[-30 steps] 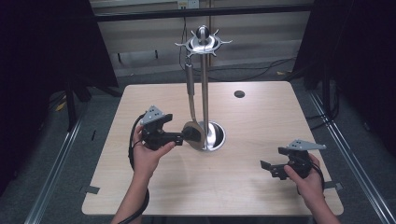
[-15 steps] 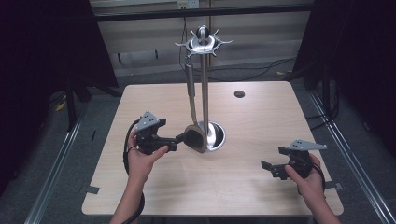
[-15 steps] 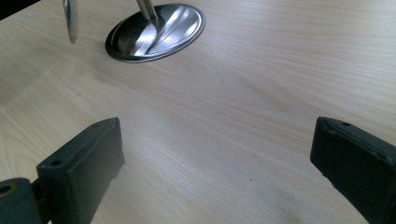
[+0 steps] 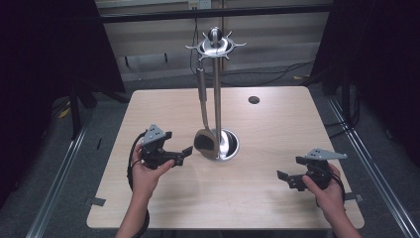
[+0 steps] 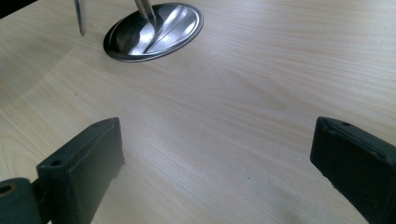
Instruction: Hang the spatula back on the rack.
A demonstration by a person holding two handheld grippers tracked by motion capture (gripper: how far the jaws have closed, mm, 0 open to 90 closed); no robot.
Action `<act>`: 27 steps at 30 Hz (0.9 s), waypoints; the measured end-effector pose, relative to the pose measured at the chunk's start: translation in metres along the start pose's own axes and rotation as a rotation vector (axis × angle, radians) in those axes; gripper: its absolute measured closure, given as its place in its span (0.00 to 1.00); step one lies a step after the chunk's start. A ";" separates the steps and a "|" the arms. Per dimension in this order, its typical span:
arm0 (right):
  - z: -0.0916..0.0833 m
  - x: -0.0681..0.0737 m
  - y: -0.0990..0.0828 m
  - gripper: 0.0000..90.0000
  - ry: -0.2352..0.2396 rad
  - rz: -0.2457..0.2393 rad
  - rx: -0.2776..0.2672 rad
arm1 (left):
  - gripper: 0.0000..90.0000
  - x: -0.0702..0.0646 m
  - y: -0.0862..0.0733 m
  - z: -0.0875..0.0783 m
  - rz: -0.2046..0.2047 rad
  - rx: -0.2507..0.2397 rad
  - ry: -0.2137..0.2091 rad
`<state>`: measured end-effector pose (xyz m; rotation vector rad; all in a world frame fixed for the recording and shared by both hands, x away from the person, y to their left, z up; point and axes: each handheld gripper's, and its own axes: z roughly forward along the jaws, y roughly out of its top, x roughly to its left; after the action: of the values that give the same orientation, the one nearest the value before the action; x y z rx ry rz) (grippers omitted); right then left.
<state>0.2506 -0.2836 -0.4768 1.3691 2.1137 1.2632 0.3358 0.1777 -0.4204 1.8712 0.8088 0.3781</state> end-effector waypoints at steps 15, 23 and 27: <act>0.000 0.000 0.000 0.03 -0.002 -0.001 0.000 | 0.04 0.011 -0.023 -0.003 -0.001 0.045 0.037; -0.001 -0.001 0.000 0.03 -0.003 0.001 -0.002 | 0.04 0.017 -0.030 -0.003 -0.008 0.048 0.030; 0.000 -0.003 -0.001 0.03 -0.005 -0.002 -0.001 | 0.04 0.019 -0.032 -0.003 -0.009 0.055 0.034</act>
<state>0.2514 -0.2862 -0.4776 1.3686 2.1105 1.2584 0.3364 0.2012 -0.4500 1.9162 0.8585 0.3858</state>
